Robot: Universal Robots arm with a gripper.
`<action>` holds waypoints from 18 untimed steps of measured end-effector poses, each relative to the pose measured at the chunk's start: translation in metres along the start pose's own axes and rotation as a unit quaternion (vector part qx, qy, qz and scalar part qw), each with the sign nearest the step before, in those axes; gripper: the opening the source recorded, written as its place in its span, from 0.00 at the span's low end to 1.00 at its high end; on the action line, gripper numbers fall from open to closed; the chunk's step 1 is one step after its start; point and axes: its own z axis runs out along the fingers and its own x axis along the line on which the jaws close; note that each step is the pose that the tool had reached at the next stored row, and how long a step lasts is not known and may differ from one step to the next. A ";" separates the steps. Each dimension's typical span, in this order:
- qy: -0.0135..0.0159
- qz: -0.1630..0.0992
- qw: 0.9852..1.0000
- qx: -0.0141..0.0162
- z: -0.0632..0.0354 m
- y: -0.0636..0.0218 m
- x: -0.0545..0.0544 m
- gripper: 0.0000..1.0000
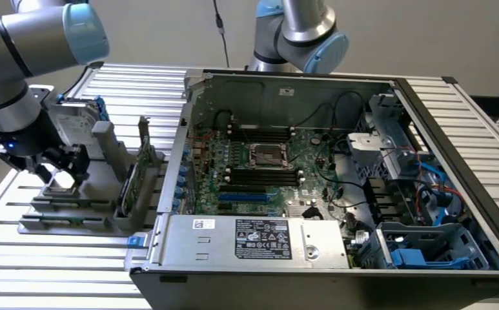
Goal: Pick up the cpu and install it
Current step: 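Pick up the cpu and move it towards the insertion slot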
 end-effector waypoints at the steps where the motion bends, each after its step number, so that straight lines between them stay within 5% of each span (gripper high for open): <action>1: 0.001 0.000 1.000 0.000 0.0005 0.0000 0.000 0.67; 18: 0.004 0.000 1.000 0.000 0.0020 -0.0002 0.000 0.67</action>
